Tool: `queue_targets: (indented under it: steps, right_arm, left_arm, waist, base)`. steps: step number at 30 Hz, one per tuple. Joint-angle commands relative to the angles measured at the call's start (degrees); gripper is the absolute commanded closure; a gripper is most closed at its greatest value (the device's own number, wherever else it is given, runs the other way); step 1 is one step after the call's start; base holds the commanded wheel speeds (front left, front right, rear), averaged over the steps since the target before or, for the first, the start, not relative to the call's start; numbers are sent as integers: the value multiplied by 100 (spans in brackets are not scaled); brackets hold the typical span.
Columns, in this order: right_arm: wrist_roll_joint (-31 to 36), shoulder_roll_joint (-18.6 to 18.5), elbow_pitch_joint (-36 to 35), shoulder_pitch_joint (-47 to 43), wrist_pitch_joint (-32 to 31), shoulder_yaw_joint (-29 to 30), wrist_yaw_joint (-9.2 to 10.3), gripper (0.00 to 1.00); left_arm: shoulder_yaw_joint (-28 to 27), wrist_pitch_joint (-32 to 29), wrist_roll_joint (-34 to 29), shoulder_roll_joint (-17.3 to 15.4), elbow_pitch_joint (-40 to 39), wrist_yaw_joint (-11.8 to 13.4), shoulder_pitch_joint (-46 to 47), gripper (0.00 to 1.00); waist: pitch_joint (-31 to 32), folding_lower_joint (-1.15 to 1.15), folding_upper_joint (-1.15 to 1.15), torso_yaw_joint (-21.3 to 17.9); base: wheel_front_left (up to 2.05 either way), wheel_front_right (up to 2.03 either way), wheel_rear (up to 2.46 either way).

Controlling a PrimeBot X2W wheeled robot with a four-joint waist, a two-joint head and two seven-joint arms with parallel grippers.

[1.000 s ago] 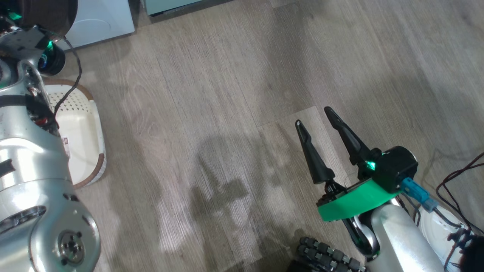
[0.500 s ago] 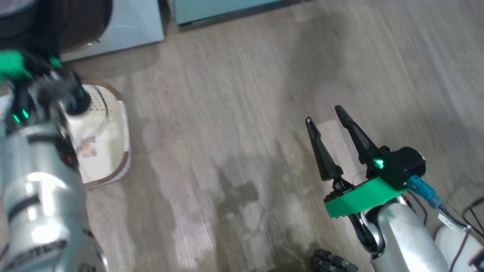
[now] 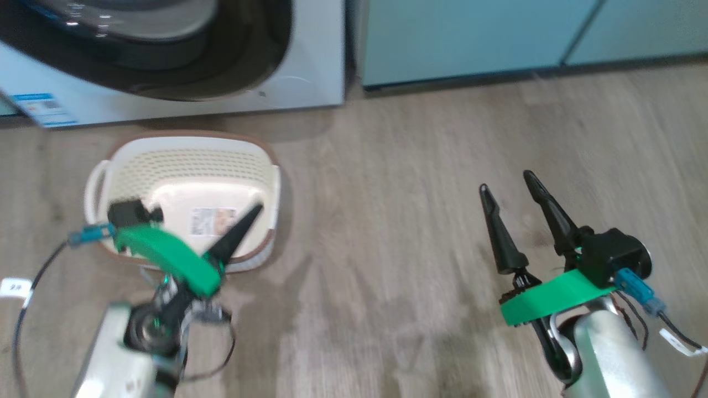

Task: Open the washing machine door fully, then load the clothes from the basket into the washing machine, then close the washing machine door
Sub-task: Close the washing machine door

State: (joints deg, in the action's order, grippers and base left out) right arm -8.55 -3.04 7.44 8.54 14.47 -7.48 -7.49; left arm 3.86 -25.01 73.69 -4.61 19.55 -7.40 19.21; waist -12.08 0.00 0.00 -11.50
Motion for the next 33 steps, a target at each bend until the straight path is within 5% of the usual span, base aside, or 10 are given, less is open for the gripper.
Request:
queue_targets:
  steps: [1,8,13,15,21,24,33]
  right_arm:
    - [35,16,-145,36,53,-59,0,0]
    - [63,16,-113,-17,53,30,0,0]
    - [56,16,-117,-125,53,66,0,0]
    - [60,16,-129,-166,53,66,0,0]
    - [91,16,-188,-227,53,173,0,0]
    - [109,16,-210,-236,53,182,0,0]
    - [63,16,-283,-321,53,333,0,0]
  left_arm:
    - [50,158,-239,-377,-325,-9,-39,100]
    - [1763,2044,-1756,-1674,-497,-9,-567,100]
    - [2202,3811,-2350,-1904,-263,-9,-566,100]
    - [1928,3983,-2560,-1791,-190,-9,-612,100]
    - [-327,3999,-3902,-501,-1404,-9,-1199,100]
    - [-425,3999,-4700,-255,-1992,-9,-1510,100]
    - [-120,4000,-5230,-127,-2004,-9,-1789,100]
  waist:
    - [342,0,0,437]
    - [652,0,0,932]
    - [857,0,0,1140]
    - [917,0,0,1180]
    - [1031,0,0,1221]
    - [1058,0,0,1200]
    - [1076,0,0,1154]
  base:
    - [0,0,0]
    - [0,0,0]
    - [0,0,0]
    - [0,0,0]
    - [0,0,0]
    - [0,0,0]
    - [0,0,0]
